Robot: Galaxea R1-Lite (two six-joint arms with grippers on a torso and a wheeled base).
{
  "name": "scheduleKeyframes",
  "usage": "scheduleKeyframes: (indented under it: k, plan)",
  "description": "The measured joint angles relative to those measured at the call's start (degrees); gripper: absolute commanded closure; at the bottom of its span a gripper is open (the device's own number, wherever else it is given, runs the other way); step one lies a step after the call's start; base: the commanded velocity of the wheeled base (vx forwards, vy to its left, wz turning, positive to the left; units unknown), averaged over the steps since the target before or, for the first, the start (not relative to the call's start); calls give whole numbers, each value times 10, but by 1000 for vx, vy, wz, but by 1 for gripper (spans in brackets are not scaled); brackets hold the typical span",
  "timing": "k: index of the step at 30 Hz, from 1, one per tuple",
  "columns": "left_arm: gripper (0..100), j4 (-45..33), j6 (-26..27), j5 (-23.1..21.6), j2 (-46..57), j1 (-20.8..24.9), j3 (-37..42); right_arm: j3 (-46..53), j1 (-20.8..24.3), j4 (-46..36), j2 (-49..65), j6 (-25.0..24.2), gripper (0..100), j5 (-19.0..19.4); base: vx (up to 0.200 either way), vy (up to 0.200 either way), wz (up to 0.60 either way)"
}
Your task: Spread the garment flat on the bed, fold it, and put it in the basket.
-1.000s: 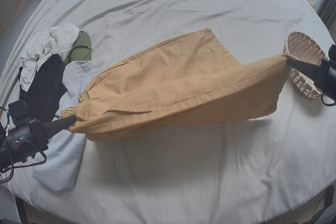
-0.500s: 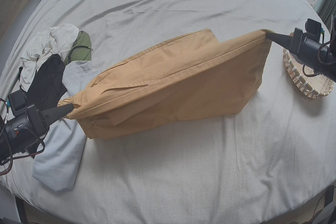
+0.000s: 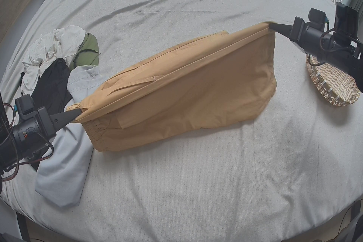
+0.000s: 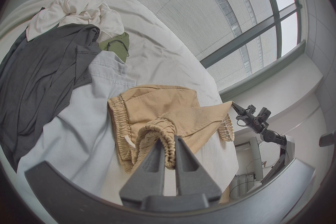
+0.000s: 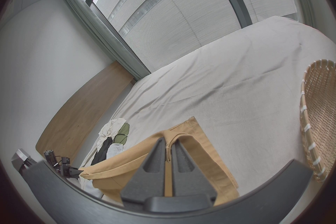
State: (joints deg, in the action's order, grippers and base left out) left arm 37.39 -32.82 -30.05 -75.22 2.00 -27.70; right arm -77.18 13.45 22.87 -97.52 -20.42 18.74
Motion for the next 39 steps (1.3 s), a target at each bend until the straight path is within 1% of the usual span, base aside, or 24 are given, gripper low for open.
scheduleKeyframes:
  k: [7,13,21,25,26,31,35,39]
  plan:
    - [100,-1,-1,1,-24,-6,-12,-35,10,54,-67,1,100,-2,0,0,0]
    - [100,-1,-1,1,-45,-11,-16,-75,16,61,-114,0,100,-2,0,0,0]
    - [100,0,-1,1,-78,-23,-26,-115,17,61,-149,-1,100,-1,0,0,0]
    - [100,16,-7,0,-92,-30,-31,-128,15,61,-160,-1,100,-1,0,0,0]
    - [0,20,-10,0,-95,-31,-32,-130,15,61,-163,-1,0,-1,0,0,0]
    - [0,52,-37,2,-111,-34,-33,-137,13,67,-174,-5,0,-13,0,0,0]
    - [0,88,-61,2,-121,-35,-35,-139,16,87,-182,-5,0,-47,0,0,0]
    - [0,97,-65,6,-125,-36,-33,-123,16,86,-175,-5,0,-50,0,0,0]
